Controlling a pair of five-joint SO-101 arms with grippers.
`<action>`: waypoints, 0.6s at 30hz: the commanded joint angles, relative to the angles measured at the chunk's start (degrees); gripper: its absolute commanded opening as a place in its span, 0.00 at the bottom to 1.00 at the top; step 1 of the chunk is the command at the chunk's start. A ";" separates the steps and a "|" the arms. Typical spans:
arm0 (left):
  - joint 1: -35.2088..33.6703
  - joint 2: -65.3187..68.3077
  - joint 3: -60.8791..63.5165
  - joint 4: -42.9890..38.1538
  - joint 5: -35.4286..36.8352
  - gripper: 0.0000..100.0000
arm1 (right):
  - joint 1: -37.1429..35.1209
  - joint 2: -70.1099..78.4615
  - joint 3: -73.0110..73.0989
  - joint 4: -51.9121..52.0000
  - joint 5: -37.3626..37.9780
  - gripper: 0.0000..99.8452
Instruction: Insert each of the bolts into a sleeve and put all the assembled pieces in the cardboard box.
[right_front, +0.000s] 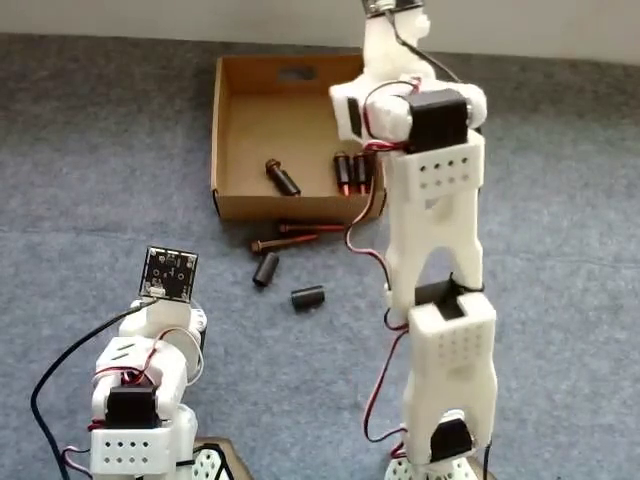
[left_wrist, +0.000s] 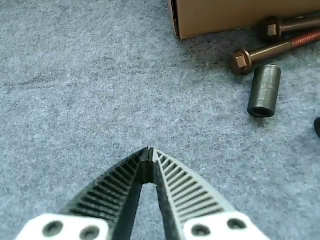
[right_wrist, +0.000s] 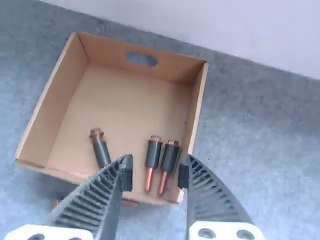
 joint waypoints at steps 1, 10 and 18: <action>0.92 -0.13 -0.31 -0.09 -0.35 0.04 | -3.74 -14.37 20.18 0.75 0.70 0.15; 0.92 -0.13 -0.31 -0.09 -0.35 0.04 | -10.86 -30.46 62.73 -2.59 22.86 0.15; 0.92 -0.13 -0.31 -0.09 -0.35 0.04 | -12.44 -28.70 88.13 -26.77 26.20 0.15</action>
